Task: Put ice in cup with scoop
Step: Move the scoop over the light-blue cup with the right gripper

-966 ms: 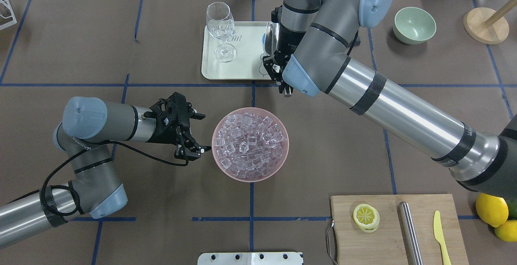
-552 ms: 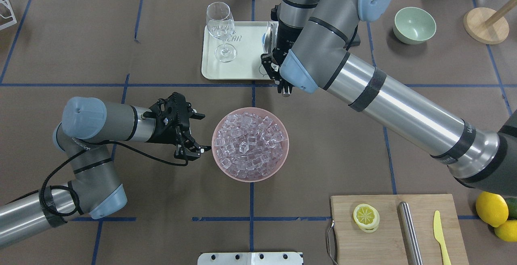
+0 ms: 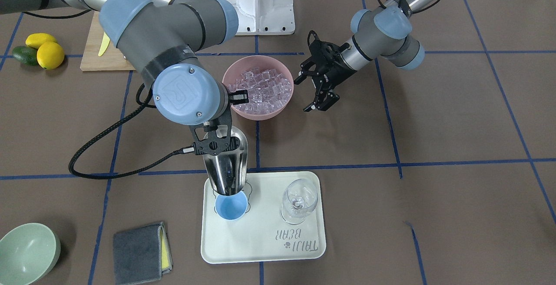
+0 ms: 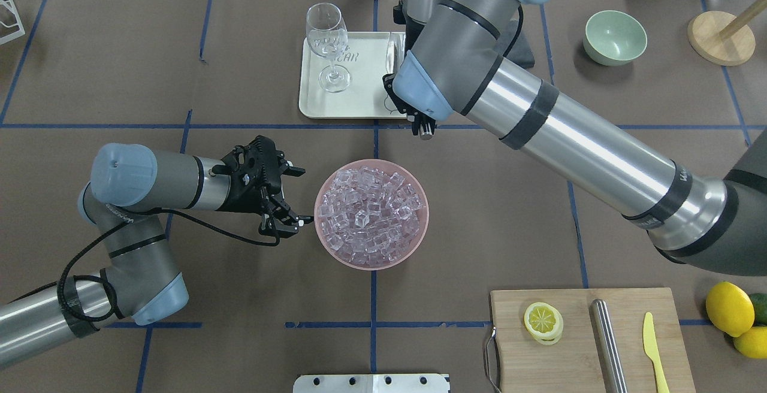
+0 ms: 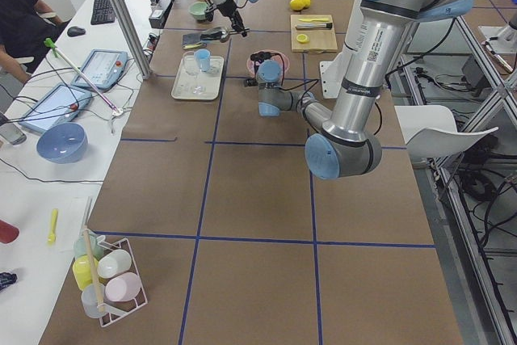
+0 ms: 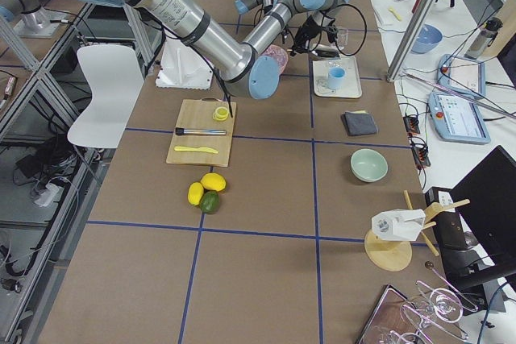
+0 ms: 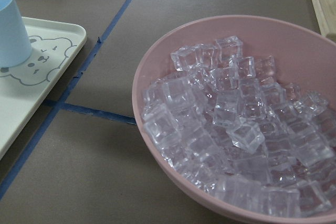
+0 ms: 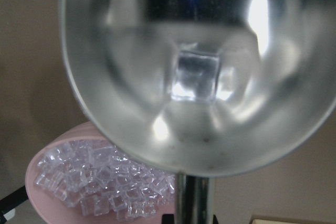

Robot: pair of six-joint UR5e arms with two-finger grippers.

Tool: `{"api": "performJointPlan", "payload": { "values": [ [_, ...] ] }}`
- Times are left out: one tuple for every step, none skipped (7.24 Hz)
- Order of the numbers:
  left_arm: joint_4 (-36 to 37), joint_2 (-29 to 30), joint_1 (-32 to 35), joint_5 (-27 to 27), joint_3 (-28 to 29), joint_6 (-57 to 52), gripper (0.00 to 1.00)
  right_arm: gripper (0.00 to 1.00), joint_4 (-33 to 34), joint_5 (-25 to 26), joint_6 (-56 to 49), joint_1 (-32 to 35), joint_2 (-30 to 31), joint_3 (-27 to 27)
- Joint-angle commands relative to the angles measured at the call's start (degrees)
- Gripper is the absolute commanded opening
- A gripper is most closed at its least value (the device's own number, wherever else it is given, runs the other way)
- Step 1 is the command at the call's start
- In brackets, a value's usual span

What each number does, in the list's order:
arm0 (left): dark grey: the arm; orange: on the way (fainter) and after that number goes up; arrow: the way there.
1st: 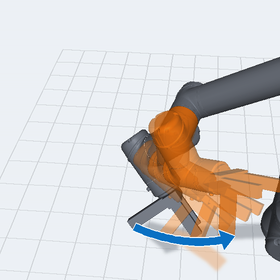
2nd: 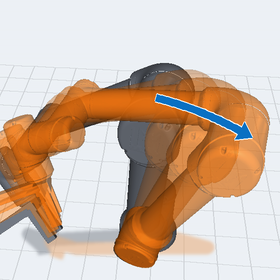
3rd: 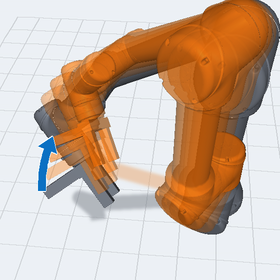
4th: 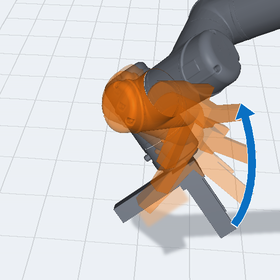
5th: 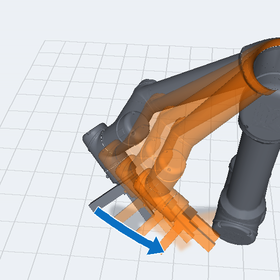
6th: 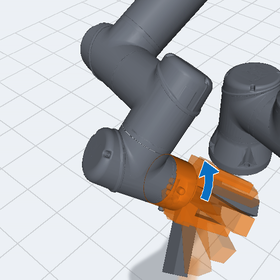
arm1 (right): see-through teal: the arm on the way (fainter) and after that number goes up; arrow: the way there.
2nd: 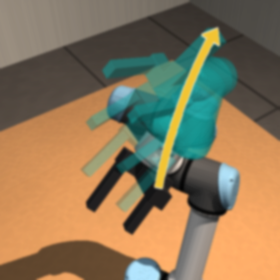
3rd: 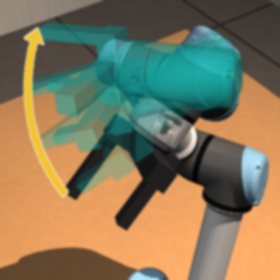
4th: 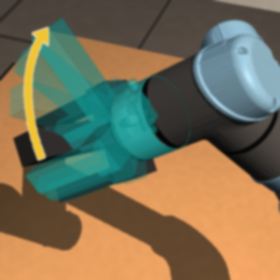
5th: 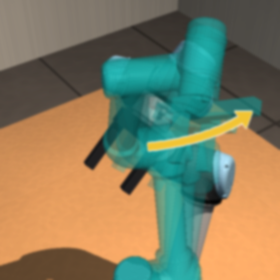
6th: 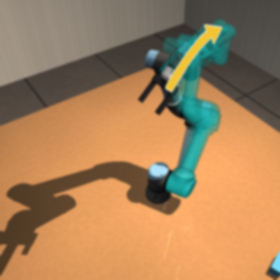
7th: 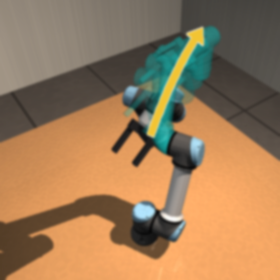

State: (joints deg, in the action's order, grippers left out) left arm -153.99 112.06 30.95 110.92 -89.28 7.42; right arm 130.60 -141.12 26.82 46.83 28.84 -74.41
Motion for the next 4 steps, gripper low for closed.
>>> {"api": "performJointPlan", "payload": {
  "values": [
    [0.1,0.0,0.0,-0.3,-0.9,1.0,0.98,0.0,6.6,2.1,-7.5,0.0,-3.3,4.4],
    [0.2,0.0,-0.2,-1.1,-1.0,1.0,0.98,0.0,6.7,3.0,-8.4,0.1,-7.6,11.1],
    [0.2,0.0,-0.2,-1.1,-1.0,1.0,0.98,0.0,6.7,3.0,-8.7,0.2,-8.5,13.1],
    [0.2,0.0,-0.1,-1.2,-1.2,1.0,0.98,0.0,8.2,3.0,-8.9,0.4,-8.5,13.3]
  ]
}}
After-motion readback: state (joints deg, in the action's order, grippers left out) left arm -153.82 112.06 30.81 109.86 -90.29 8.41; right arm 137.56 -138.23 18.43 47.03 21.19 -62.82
